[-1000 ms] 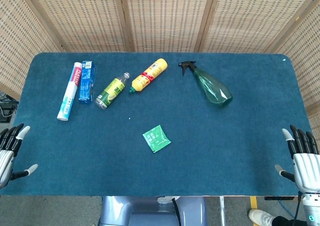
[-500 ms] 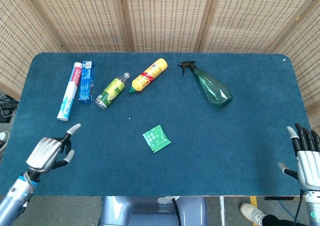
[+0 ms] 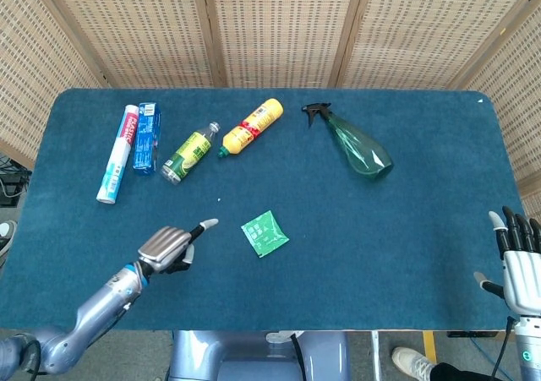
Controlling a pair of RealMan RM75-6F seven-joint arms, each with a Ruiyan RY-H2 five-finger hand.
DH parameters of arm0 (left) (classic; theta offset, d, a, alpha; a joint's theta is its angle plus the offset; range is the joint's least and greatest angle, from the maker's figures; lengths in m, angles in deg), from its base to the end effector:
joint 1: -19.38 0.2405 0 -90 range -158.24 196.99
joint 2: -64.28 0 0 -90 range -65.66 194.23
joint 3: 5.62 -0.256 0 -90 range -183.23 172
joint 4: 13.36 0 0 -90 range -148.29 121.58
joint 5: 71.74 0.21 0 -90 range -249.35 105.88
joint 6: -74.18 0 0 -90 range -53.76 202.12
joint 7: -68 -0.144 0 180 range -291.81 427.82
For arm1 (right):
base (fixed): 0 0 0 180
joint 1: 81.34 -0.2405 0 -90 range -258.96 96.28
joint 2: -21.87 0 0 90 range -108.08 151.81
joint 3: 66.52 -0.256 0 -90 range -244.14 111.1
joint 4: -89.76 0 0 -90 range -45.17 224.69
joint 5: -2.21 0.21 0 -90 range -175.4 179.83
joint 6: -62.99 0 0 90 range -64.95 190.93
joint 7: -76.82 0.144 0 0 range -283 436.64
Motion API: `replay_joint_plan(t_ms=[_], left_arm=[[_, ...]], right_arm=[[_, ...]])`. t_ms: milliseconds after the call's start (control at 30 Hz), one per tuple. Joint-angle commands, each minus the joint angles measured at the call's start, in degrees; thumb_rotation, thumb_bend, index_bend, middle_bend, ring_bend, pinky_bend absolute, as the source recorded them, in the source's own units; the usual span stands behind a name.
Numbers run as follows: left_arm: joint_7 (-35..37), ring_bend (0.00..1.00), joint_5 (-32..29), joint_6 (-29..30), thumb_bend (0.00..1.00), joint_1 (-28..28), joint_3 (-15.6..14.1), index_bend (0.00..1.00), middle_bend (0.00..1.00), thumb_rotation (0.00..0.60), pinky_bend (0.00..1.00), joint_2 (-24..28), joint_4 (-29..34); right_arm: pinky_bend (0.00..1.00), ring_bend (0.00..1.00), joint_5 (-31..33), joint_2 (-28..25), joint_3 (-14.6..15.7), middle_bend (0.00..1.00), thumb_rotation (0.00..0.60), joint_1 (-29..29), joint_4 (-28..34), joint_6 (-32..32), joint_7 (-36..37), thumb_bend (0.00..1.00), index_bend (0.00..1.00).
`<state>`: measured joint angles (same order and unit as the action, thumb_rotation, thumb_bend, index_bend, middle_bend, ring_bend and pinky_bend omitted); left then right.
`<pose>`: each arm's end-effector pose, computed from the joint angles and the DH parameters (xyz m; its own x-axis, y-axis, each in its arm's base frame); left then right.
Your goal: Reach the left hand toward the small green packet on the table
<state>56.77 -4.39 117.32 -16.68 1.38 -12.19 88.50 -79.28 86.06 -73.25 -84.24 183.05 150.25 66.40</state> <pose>-0.1610 0.2764 -0.0004 0.3384 0.5607 0.7557 0.9174 -0.3753 -0.1324 -0.3164 -0.1830 0.1761 0.5330 0.0704 0.8432 -0.8444 0.1080 0.5247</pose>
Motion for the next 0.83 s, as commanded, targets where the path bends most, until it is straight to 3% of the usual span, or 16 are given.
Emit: replay_joint_plan(t_ms=[33,133,400,833], left_arm=[[-4.01,0.98,-6.13,-2.37,1.0,-3.83,0.88,0.0,1.0,0.6,1.0,-3.54,-1.09],[-5.19,0.98,-12.2,-5.34,1.0,-7.35,0.85,0.0,1.0,0.6,1.0,-6.26,-2.1],[-9.02,0.98,-22.4,-4.12,1.0,-12.92,-0.5,0.0,1.0,0.6,1.0,-9.51,-2.88],[-7.96,0.98,-28.27,-4.31,1.0,-17.56,-1.58,0.0,1.0,0.6,1.0,-12.15,-6.12]], right_arm=[[0.0,0.0,0.2,0.13,-0.03,0.0,0.6,-0.07,-0.1,-0.15,-0.19,0.0,0.0],[0.0,0.0,0.48,0.37,0.02,0.0,0.6,-0.23,-0.29,-0.55,-0.57,0.0,0.0],[0.0,0.0,0.76,0.4,-0.04,0.0,0.6,-0.32,-0.39,-0.7,-0.54,0.0,0.0],[0.0,0.0,1.44,0.26,-0.3,0.0,0.6,-0.33,-0.11,-0.73,-0.36,0.0,0.0]])
